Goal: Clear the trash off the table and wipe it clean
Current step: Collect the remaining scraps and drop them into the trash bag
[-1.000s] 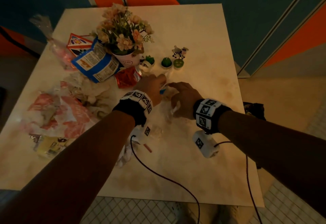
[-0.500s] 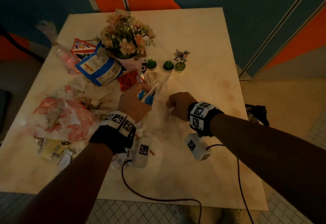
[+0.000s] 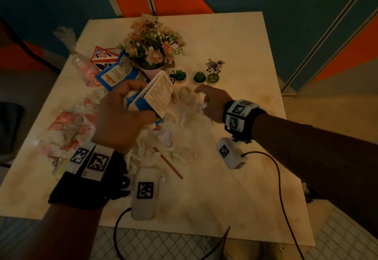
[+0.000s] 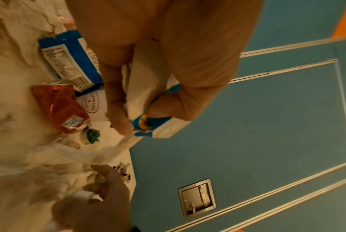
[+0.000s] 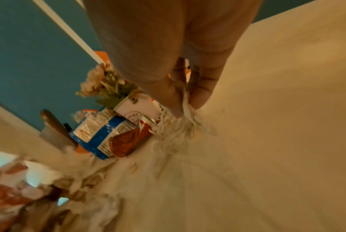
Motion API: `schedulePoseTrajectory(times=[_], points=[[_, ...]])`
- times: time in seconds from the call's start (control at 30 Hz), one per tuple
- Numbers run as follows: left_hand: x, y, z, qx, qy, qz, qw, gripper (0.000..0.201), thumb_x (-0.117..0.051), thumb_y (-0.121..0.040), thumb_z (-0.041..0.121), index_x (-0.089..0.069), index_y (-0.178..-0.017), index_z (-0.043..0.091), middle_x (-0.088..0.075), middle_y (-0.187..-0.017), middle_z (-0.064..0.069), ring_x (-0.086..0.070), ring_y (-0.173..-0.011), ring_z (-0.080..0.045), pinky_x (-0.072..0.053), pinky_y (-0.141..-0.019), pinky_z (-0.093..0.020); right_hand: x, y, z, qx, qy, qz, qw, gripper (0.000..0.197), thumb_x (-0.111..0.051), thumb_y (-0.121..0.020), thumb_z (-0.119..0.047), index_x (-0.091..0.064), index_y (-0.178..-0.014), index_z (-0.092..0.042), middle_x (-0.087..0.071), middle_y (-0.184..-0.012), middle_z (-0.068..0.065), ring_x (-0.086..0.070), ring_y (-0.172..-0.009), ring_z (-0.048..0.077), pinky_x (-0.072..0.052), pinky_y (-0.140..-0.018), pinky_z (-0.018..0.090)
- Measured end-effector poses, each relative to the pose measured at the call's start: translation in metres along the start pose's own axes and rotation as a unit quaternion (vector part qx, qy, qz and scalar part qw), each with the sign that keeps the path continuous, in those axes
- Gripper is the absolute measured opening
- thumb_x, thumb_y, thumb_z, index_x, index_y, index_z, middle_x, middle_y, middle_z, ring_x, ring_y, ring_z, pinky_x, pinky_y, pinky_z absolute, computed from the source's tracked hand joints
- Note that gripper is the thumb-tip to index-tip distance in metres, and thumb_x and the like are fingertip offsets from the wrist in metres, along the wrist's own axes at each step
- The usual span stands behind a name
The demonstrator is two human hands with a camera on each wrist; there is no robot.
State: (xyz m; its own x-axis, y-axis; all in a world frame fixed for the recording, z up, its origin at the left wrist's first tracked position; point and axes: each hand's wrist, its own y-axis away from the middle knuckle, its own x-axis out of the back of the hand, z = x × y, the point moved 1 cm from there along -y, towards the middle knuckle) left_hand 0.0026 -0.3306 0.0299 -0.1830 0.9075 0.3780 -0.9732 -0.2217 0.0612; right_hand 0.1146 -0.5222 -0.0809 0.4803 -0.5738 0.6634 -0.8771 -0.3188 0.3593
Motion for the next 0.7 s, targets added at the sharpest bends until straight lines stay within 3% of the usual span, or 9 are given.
schedulePoseTrajectory(times=[0.03, 0.07, 0.1, 0.13, 0.2, 0.33, 0.43, 0.53, 0.7], points=[[0.001, 0.003, 0.002, -0.002, 0.01, 0.002, 1.0, 0.054, -0.075, -0.064, -0.008, -0.059, -0.09, 0.036, -0.07, -0.093, 0.003, -0.071, -0.071, -0.013, -0.054, -0.047, -0.027, -0.002, -0.007, -0.002, -0.001, 0.048, -0.018, 0.999, 0.059, -0.051, -0.091, -0.009, -0.032, -0.145, -0.025, -0.051, -0.128, 0.016, -0.049, -0.119, 0.03, -0.042, -0.085, 0.033], [0.003, 0.006, 0.002, -0.003, 0.023, 0.004, 1.0, 0.055, -0.074, -0.063, -0.01, -0.06, -0.089, 0.036, -0.07, -0.095, 0.002, -0.071, -0.075, -0.017, -0.057, -0.051, -0.032, -0.004, -0.013, -0.004, 0.002, 0.101, -0.035, 0.994, 0.062, -0.051, -0.093, -0.012, -0.026, -0.148, -0.025, -0.037, -0.147, 0.015, -0.035, -0.136, 0.031, -0.04, -0.099, 0.038], [0.005, 0.008, 0.002, -0.002, 0.034, 0.003, 0.999, 0.056, -0.074, -0.063, -0.013, -0.06, -0.089, 0.035, -0.07, -0.097, 0.002, -0.072, -0.077, -0.019, -0.058, -0.053, -0.036, -0.007, -0.018, -0.005, -0.001, 0.143, -0.05, 0.988, 0.063, -0.049, -0.096, -0.015, -0.021, -0.151, -0.025, -0.022, -0.156, 0.012, -0.021, -0.144, 0.032, -0.032, -0.11, 0.04], [0.006, 0.011, 0.001, -0.003, 0.039, 0.0, 0.999, 0.056, -0.073, -0.063, -0.014, -0.06, -0.089, 0.034, -0.07, -0.098, 0.0, -0.072, -0.077, -0.02, -0.058, -0.055, -0.039, -0.008, -0.021, -0.005, 0.001, 0.165, -0.059, 0.985, 0.061, -0.048, -0.098, -0.017, -0.019, -0.151, -0.023, -0.012, -0.159, 0.01, -0.013, -0.147, 0.033, -0.024, -0.115, 0.04], [0.008, 0.017, 0.0, -0.01, 0.038, -0.006, 0.999, 0.057, -0.073, -0.064, -0.015, -0.061, -0.09, 0.034, -0.07, -0.099, -0.002, -0.072, -0.077, -0.023, -0.058, -0.056, -0.042, -0.013, -0.027, -0.005, 0.008, 0.17, -0.056, 0.984, 0.055, -0.047, -0.098, -0.022, -0.026, -0.149, -0.02, -0.012, -0.158, 0.011, -0.015, -0.146, 0.035, -0.019, -0.117, 0.041], [0.012, 0.027, -0.009, -0.006, 0.051, 0.005, 0.999, 0.062, -0.074, -0.062, -0.014, -0.062, -0.082, 0.043, -0.07, -0.095, 0.002, -0.072, -0.079, -0.023, -0.058, -0.059, -0.04, -0.018, -0.028, -0.006, 0.032, 0.2, -0.03, 0.979, 0.042, -0.051, -0.095, -0.018, -0.044, -0.136, -0.012, -0.027, -0.15, 0.012, -0.033, -0.136, 0.036, -0.031, -0.109, 0.04], [0.012, 0.032, -0.015, 0.014, 0.064, 0.019, 0.998, 0.055, -0.079, -0.049, 0.003, -0.063, -0.078, 0.047, -0.071, -0.094, 0.001, -0.071, -0.083, -0.028, -0.058, -0.063, -0.046, -0.018, -0.024, -0.004, 0.049, 0.2, -0.032, 0.978, 0.033, -0.049, -0.094, -0.014, -0.053, -0.126, -0.009, -0.044, -0.139, 0.012, -0.045, -0.124, 0.034, -0.038, -0.1, 0.036], [0.012, 0.036, -0.017, 0.016, 0.055, 0.021, 0.998, 0.052, -0.075, -0.045, 0.013, -0.062, -0.082, 0.047, -0.071, -0.098, -0.003, -0.07, -0.085, -0.029, -0.058, -0.065, -0.053, -0.018, -0.013, -0.001, 0.043, 0.175, -0.039, 0.983, 0.007, -0.057, -0.087, -0.014, -0.056, -0.094, -0.015, -0.056, -0.12, 0.014, -0.054, -0.109, 0.035, -0.043, -0.083, 0.036], [0.018, 0.036, -0.011, 0.006, 0.062, 0.03, 0.998, 0.054, -0.076, -0.051, 0.003, -0.063, -0.082, 0.046, -0.072, -0.095, 0.004, -0.071, -0.086, -0.023, -0.058, -0.07, -0.051, 0.007, 0.024, 0.008, 0.017, 0.051, 0.025, 0.998, 0.024, -0.068, -0.078, -0.008, -0.05, -0.065, -0.018, -0.057, -0.083, 0.007, -0.052, -0.08, 0.024, -0.038, -0.068, 0.028]])
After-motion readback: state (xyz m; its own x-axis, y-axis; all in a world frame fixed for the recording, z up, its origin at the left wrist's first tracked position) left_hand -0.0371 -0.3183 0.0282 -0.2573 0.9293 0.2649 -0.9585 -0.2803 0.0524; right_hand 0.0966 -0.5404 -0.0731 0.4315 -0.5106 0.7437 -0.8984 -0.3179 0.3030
